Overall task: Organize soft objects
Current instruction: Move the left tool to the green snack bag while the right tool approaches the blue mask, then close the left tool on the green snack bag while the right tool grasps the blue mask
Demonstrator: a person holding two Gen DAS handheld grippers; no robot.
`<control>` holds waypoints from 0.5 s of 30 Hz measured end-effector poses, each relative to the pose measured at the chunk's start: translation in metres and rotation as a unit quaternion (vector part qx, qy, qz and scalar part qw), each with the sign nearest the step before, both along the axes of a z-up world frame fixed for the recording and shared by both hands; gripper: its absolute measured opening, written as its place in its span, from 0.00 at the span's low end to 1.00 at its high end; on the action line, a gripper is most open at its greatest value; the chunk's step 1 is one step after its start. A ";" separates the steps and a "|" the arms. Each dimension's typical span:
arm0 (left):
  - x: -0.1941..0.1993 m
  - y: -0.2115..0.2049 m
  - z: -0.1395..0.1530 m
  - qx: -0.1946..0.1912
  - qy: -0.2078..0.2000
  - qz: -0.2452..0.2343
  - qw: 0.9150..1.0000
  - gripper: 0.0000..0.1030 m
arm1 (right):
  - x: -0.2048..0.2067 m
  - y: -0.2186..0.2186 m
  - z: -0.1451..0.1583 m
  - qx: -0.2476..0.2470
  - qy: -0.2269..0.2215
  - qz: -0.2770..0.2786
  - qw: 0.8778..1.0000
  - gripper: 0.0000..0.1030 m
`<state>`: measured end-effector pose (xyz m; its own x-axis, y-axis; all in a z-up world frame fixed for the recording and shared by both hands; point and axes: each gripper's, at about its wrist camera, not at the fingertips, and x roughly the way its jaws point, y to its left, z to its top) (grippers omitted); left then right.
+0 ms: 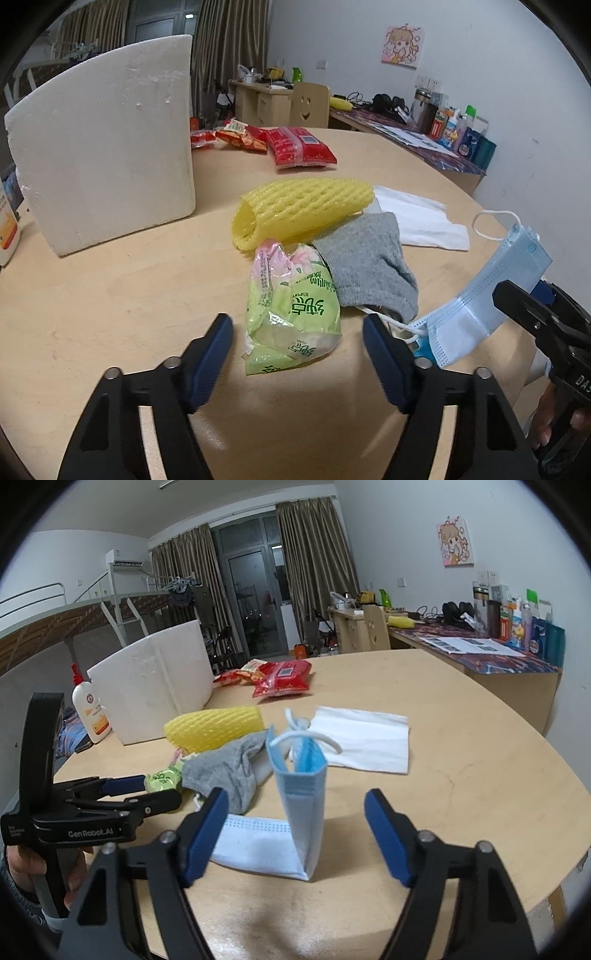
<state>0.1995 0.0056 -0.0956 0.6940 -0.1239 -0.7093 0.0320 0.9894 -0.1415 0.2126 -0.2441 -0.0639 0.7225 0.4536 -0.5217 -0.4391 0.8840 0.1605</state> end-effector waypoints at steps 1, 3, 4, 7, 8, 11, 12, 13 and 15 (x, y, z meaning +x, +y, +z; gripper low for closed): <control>0.000 0.000 -0.001 0.001 0.001 0.000 1.000 0.66 | 0.000 0.001 -0.001 -0.002 0.001 0.000 1.000 0.70; 0.002 -0.001 -0.002 -0.001 0.006 -0.004 1.000 0.60 | 0.001 0.002 -0.003 -0.007 0.003 0.001 1.000 0.67; 0.002 -0.001 -0.002 -0.002 0.008 -0.004 1.000 0.57 | 0.001 0.002 -0.004 -0.008 0.004 0.001 1.000 0.67; 0.004 -0.001 -0.003 -0.001 0.009 0.000 1.000 0.49 | 0.003 0.003 -0.005 -0.005 0.007 0.001 1.000 0.63; 0.004 -0.001 -0.003 -0.001 0.008 0.000 1.000 0.46 | 0.004 0.002 -0.005 -0.003 0.010 0.003 1.000 0.59; 0.003 -0.001 -0.003 -0.006 0.004 -0.002 1.000 0.39 | 0.006 0.001 -0.006 0.000 0.013 0.003 1.000 0.50; 0.002 -0.001 -0.002 -0.008 0.002 -0.004 1.000 0.36 | 0.006 0.001 -0.006 0.002 0.016 0.004 1.000 0.46; 0.002 0.000 -0.002 -0.011 0.000 -0.005 1.000 0.32 | 0.006 0.001 -0.007 0.004 0.017 0.004 1.000 0.44; 0.000 0.001 -0.001 -0.015 -0.004 -0.004 1.000 0.27 | 0.008 0.001 -0.008 0.007 0.021 0.009 1.000 0.36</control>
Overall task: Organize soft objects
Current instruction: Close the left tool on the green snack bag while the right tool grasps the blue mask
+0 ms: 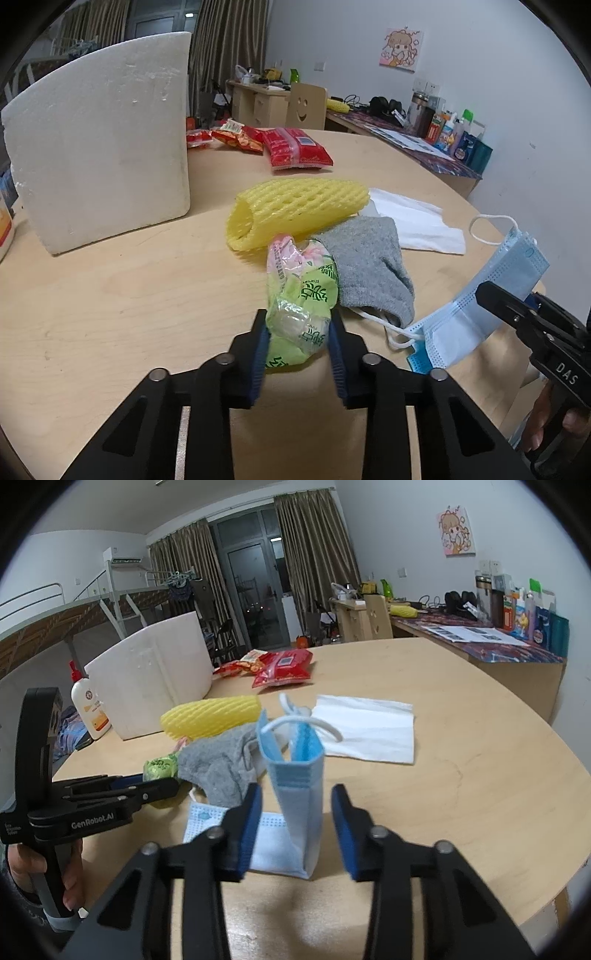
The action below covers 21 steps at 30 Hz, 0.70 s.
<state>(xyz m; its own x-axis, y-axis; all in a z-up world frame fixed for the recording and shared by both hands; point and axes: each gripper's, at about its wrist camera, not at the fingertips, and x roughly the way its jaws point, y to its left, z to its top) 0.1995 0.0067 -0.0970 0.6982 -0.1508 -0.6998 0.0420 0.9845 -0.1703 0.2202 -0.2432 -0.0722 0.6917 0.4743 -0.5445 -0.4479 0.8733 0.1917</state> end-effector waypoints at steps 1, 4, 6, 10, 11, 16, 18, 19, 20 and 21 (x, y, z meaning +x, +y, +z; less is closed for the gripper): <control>0.000 0.000 0.000 0.000 0.000 0.000 1.000 0.22 | 0.001 0.001 -0.001 0.000 0.004 0.005 1.000 0.36; -0.002 -0.002 0.001 0.004 -0.005 -0.008 1.000 0.21 | 0.001 0.004 -0.004 -0.002 0.009 0.008 1.000 0.34; -0.004 -0.005 0.002 0.010 -0.013 -0.014 1.000 0.20 | 0.002 0.004 -0.005 -0.002 0.014 0.004 1.000 0.28; -0.007 -0.003 0.005 0.008 -0.024 -0.013 1.000 0.20 | 0.000 0.003 -0.001 -0.001 0.007 -0.007 1.000 0.15; -0.007 -0.003 0.005 0.006 -0.023 -0.013 1.000 0.20 | 0.000 0.003 0.000 0.004 0.010 0.000 1.000 0.15; -0.011 -0.004 0.008 0.007 -0.035 -0.017 0.999 0.20 | 0.001 0.001 -0.002 0.022 0.007 -0.010 1.000 0.07; -0.014 -0.004 0.008 0.007 -0.037 -0.017 0.999 0.16 | -0.001 -0.001 -0.001 0.021 0.002 -0.017 1.000 0.05; -0.015 -0.003 0.008 0.006 -0.037 -0.018 0.999 0.15 | -0.002 -0.001 0.001 0.024 0.001 -0.017 1.000 0.05; -0.016 -0.002 0.008 0.003 -0.039 -0.019 0.999 0.14 | -0.005 -0.002 0.004 0.026 -0.007 -0.018 0.999 0.05; -0.017 -0.001 0.009 0.000 -0.041 -0.020 0.999 0.14 | -0.007 -0.002 0.007 0.029 -0.018 -0.021 0.999 0.05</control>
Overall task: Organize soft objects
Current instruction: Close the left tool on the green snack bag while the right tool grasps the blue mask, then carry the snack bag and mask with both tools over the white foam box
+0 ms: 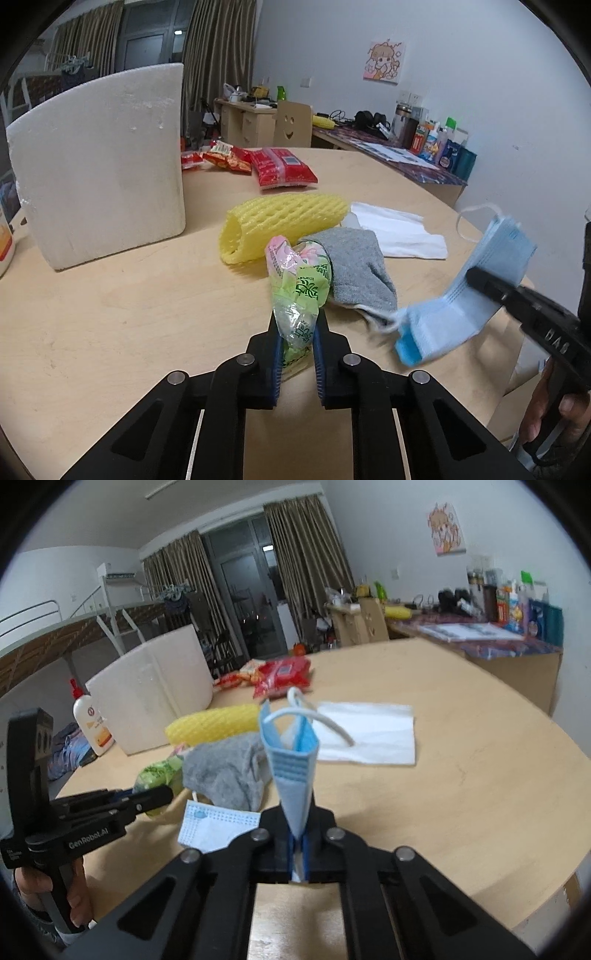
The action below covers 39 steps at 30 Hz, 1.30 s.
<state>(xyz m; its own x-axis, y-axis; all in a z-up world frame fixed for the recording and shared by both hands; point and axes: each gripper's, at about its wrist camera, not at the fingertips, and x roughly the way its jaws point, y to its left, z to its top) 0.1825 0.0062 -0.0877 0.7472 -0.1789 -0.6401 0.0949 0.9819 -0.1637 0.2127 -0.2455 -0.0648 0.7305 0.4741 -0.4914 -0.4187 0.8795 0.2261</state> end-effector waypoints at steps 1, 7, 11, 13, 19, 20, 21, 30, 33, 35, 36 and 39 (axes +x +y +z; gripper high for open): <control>-0.001 0.001 0.001 0.000 -0.003 0.000 1.000 0.14 | -0.002 0.000 0.004 0.000 -0.009 0.001 1.000 0.05; -0.014 0.006 0.019 -0.004 -0.029 0.003 1.000 0.14 | -0.007 0.001 0.018 -0.008 -0.026 -0.006 1.000 0.05; -0.025 0.009 0.034 -0.002 -0.048 0.006 0.999 0.14 | -0.013 0.002 0.028 -0.008 -0.043 -0.005 0.999 0.05; -0.031 0.010 0.042 -0.001 -0.058 0.008 0.998 0.14 | -0.017 0.002 0.033 -0.009 -0.051 -0.005 0.999 0.05; -0.053 0.016 0.065 -0.007 -0.092 0.020 0.996 0.14 | -0.030 0.004 0.050 -0.004 -0.076 -0.003 0.997 0.05; -0.058 0.017 0.069 -0.006 -0.098 0.022 0.995 0.14 | -0.033 0.004 0.052 -0.001 -0.079 -0.002 0.997 0.05; -0.063 0.018 0.072 -0.006 -0.102 0.024 0.994 0.14 | -0.035 0.004 0.054 0.000 -0.081 -0.001 0.997 0.05; -0.101 0.024 0.085 0.005 -0.130 0.040 0.991 0.14 | -0.047 0.007 0.058 0.022 -0.086 0.015 0.996 0.05; -0.111 0.026 0.087 0.008 -0.135 0.048 0.990 0.14 | -0.050 0.011 0.059 0.018 -0.088 0.017 0.996 0.05; -0.116 0.026 0.089 0.013 -0.138 0.053 0.989 0.14 | -0.054 0.015 0.060 0.018 -0.089 0.028 0.995 0.05; -0.118 0.026 0.089 0.014 -0.140 0.055 0.989 0.14 | -0.055 0.016 0.061 0.018 -0.090 0.029 0.995 0.05; -0.123 0.028 0.092 0.016 -0.142 0.060 0.988 0.14 | -0.060 0.020 0.066 0.023 -0.096 0.037 0.994 0.05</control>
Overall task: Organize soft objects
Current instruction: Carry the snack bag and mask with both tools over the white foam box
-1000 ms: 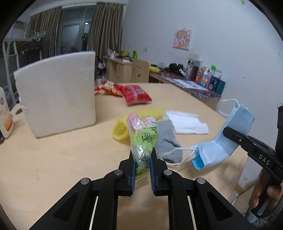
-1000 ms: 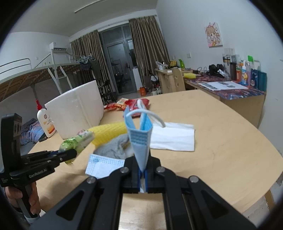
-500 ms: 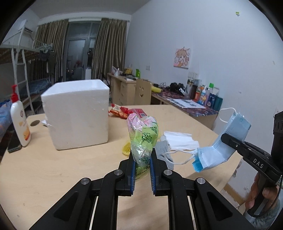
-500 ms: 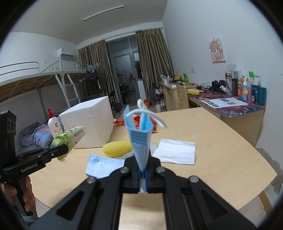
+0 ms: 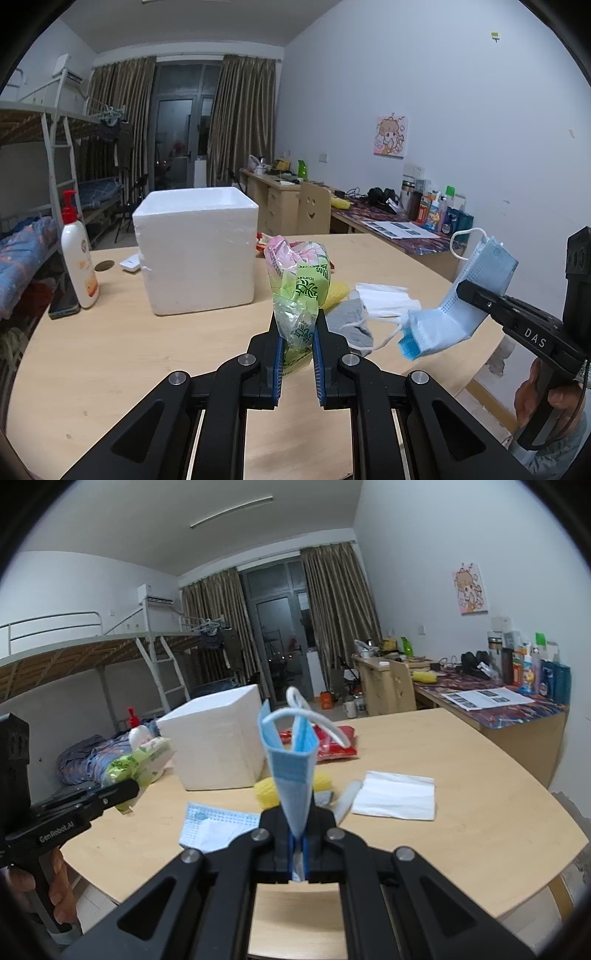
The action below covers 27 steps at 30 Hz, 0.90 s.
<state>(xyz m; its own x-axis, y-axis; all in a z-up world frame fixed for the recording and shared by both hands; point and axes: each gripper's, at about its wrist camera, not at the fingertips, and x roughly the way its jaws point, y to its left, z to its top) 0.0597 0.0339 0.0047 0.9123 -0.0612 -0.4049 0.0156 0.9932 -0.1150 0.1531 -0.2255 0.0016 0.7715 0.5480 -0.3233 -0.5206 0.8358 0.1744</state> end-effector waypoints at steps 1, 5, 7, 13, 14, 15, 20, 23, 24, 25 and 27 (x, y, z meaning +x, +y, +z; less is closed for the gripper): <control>-0.002 0.001 0.001 0.001 -0.002 0.001 1.000 0.14 | -0.001 0.001 0.001 -0.002 -0.002 0.002 1.000 0.05; -0.006 0.001 0.006 0.002 -0.007 0.005 1.000 0.14 | -0.006 0.007 0.007 -0.009 -0.012 0.007 1.000 0.05; -0.009 0.003 0.006 0.004 -0.007 0.006 1.000 0.14 | -0.007 0.010 0.009 -0.014 -0.014 0.005 1.000 0.05; -0.011 0.003 0.008 0.008 -0.007 0.018 1.000 0.14 | -0.007 0.020 0.016 -0.017 -0.022 0.019 0.999 0.05; -0.011 0.005 0.010 0.008 -0.008 0.022 1.000 0.14 | -0.007 0.021 0.016 -0.017 -0.023 0.022 0.999 0.05; -0.012 0.007 0.011 0.009 -0.009 0.026 1.000 0.14 | -0.006 0.025 0.018 -0.017 -0.024 0.028 0.999 0.05; -0.015 0.017 0.014 0.008 -0.011 0.043 0.999 0.14 | -0.002 0.038 0.021 -0.016 -0.026 0.051 0.998 0.05; -0.014 0.024 0.014 0.010 -0.008 0.053 0.999 0.14 | 0.001 0.047 0.021 -0.017 -0.026 0.062 0.998 0.05; -0.014 0.027 0.013 0.010 -0.007 0.056 0.998 0.14 | 0.003 0.050 0.021 -0.017 -0.026 0.067 0.997 0.05; -0.014 0.029 0.013 0.009 -0.006 0.059 0.998 0.14 | 0.004 0.053 0.021 -0.017 -0.025 0.071 0.997 0.05; -0.014 0.035 0.014 0.009 -0.007 0.066 0.998 0.14 | 0.007 0.059 0.020 -0.018 -0.025 0.079 0.996 0.05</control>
